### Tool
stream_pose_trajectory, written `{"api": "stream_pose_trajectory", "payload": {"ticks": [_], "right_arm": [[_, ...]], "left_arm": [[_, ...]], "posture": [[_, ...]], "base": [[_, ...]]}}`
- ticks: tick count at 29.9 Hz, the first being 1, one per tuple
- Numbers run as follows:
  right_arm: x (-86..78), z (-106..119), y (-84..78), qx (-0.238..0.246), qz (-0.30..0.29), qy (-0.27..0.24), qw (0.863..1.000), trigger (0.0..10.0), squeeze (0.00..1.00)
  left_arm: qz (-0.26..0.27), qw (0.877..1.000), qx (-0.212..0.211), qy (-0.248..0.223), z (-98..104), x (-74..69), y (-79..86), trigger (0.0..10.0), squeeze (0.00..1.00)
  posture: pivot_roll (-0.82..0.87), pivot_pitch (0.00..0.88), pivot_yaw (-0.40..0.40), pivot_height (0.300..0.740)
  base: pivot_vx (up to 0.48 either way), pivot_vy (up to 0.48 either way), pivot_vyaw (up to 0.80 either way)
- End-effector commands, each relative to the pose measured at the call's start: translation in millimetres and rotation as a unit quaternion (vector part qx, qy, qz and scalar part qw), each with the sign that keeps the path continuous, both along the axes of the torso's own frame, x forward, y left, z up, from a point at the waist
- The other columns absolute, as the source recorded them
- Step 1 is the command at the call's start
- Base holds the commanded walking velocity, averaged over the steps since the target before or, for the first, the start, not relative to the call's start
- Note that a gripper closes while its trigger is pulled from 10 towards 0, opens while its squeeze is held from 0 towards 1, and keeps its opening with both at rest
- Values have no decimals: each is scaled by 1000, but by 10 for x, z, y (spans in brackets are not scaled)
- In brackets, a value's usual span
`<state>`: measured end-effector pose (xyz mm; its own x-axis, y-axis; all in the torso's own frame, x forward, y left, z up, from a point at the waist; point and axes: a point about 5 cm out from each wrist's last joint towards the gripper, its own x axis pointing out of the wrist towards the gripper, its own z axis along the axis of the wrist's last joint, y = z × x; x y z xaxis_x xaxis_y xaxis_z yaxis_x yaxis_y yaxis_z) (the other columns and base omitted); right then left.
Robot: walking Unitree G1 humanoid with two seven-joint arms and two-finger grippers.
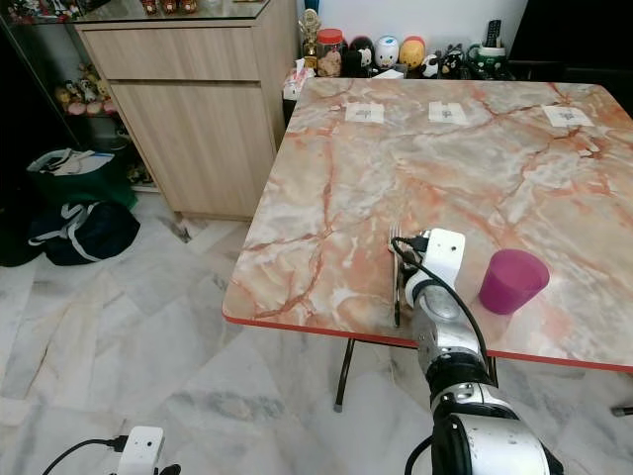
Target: Setting the table
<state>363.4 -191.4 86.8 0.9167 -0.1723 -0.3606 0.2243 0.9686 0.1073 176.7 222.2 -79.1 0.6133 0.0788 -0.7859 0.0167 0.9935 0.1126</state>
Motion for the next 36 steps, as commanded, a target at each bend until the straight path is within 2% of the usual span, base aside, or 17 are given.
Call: {"api": "stream_pose_trajectory", "payload": {"ticks": [1, 7, 8, 9, 10, 19, 26, 36], "right_arm": [[-85, -158, -12, 4, -6, 37, 999, 10000, 0], [-105, -192, -3, 7, -5, 44, 999, 10000, 0], [-109, -201, 6, 10, -4, 46, 999, 8392, 0], [-111, -205, 12, 12, -3, 46, 999, 3333, 0], [-110, -205, 20, 14, -3, 45, 999, 0, 0], [-104, -201, 41, 15, 0, 44, 999, 0, 0], [-108, -211, 63, 13, 5, 44, 999, 0, 0], [-112, -215, 71, -4, 11, 45, 999, 0, 0]], "left_arm": [[9, 1000, 0, 17, -37, -92, 45, 10000, 0], [12, 1000, 2, 21, -40, -150, 121, 10000, 0], [13, 1000, 3, 21, -40, -166, 143, 10000, 0], [14, 1000, 4, 22, -40, -179, 161, 10000, 0], [14, 1000, 4, 23, -41, -189, 174, 10000, 0], [13, 1000, 4, 23, -33, -167, 176, 10000, 0], [-1, 1000, 2, 26, -40, -85, 34, 10000, 0], [3, 1000, 1, 27, -41, -97, 50, 10000, 0]], "posture": [[-38, 86, 36, 740], [-38, 85, 36, 740], [-37, 86, 36, 740], [-36, 85, 35, 740], [-36, 84, 36, 740], [-34, 85, 35, 740], [-31, 84, 35, 740], [-31, 84, 33, 740]], "base": [[0, 0, 0], [0, 0, 0], [0, 0, 0], [0, 0, 0], [0, 0, 0], [0, 0, 0], [0, 0, 0], [0, 0, 0]]}}
